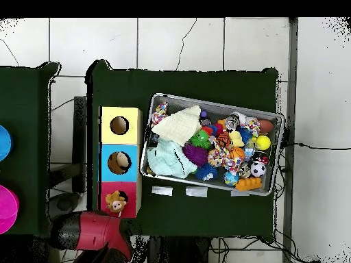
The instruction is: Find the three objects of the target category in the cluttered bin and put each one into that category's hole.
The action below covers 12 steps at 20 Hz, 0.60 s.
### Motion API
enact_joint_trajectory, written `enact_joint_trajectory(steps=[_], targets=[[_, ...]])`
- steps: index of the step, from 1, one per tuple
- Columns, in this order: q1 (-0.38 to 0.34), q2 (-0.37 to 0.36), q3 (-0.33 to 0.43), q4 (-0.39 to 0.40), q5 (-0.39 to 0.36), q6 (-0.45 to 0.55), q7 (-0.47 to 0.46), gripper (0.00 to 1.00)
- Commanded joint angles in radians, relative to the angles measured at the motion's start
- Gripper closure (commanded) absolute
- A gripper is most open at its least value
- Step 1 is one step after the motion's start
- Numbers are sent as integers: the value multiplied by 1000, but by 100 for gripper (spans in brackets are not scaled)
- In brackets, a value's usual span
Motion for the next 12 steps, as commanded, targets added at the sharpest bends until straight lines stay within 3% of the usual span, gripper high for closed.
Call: enact_joint_trajectory(steps=[1,12], targets=[[-52,12,6,-206,-26,-179,156,100],[-55,26,-5,-276,-94,-195,153,100]])
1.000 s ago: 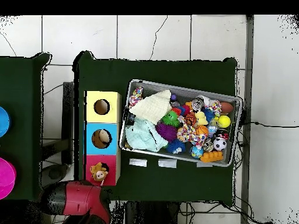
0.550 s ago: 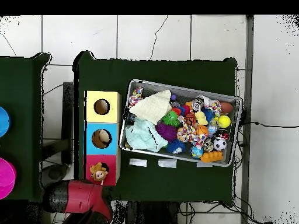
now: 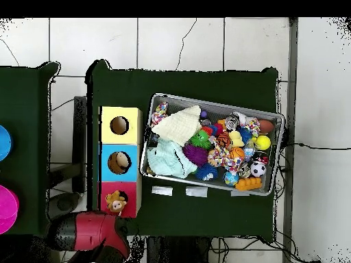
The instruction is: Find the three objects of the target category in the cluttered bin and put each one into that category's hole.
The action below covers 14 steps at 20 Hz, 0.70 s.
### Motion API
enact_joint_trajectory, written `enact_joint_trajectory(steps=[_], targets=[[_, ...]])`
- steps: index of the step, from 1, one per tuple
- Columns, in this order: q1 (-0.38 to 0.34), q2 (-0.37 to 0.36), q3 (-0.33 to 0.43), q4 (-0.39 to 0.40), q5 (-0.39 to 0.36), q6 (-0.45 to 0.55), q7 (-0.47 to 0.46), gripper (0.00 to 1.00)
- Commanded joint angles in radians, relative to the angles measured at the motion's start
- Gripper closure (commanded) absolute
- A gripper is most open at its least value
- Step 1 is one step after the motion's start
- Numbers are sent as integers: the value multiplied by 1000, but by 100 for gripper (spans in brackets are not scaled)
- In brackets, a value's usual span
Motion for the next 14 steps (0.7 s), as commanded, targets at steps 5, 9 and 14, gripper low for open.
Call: enact_joint_trajectory(steps=[5,9,14], targets=[[-51,22,-19,-252,-31,-183,169,100],[-13,37,-76,-292,-70,-90,178,100],[7,47,-123,-355,-120,38,168,100]])
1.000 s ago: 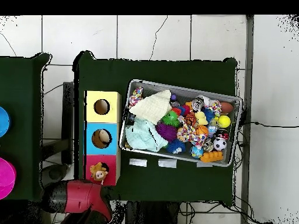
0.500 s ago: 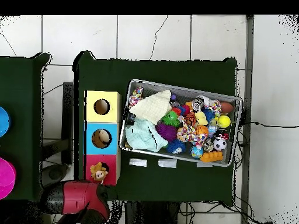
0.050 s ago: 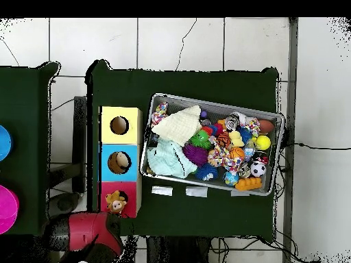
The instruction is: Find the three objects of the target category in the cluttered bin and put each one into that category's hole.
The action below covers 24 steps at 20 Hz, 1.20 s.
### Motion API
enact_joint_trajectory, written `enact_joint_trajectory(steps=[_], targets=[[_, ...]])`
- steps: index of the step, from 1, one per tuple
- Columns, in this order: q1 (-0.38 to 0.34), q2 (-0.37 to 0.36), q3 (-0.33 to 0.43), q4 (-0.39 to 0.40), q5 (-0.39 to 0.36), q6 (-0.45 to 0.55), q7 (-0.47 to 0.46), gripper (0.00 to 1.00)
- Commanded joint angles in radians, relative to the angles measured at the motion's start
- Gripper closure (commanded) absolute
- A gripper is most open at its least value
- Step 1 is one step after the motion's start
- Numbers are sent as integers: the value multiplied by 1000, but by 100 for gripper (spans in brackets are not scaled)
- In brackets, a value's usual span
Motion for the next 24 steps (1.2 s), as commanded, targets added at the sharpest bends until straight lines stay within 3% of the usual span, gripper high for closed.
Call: enact_joint_trajectory(steps=[1,10,19,22,24], targets=[[-39,16,-94,-296,-50,-4,164,100],[-60,-14,-71,-320,-89,91,163,100],[-73,-15,-38,-284,-81,24,174,100],[-90,-32,0,-236,-37,-51,196,100],[-99,-43,17,-213,-5,-39,215,100]])
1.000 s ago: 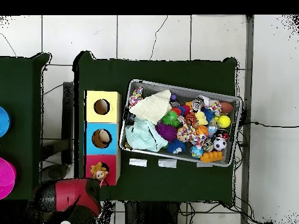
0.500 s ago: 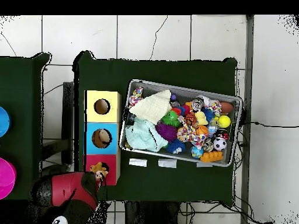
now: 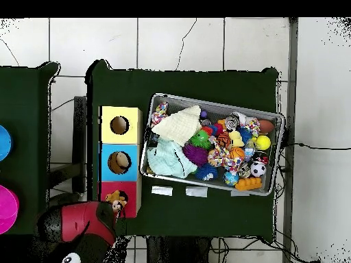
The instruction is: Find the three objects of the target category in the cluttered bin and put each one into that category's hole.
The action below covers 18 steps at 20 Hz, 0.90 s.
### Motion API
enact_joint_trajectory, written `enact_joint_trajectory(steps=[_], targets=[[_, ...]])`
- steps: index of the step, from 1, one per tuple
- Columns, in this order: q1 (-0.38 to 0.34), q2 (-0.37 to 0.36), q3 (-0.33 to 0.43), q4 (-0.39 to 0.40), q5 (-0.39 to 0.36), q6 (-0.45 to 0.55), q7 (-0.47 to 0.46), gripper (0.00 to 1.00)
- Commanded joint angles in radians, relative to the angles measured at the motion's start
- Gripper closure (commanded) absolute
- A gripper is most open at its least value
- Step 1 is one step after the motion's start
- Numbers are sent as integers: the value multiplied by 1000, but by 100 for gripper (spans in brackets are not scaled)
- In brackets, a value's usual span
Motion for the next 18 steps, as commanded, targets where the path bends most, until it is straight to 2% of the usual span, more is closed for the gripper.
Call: enact_joint_trajectory(steps=[1,4,7,11,18], targets=[[-104,-62,38,-115,72,-177,220,100],[-119,-69,51,-125,81,-110,211,100],[-106,-74,38,-134,61,-164,217,100],[-88,-76,16,-136,33,-299,234,100],[-76,-75,3,-136,35,-318,253,100]])
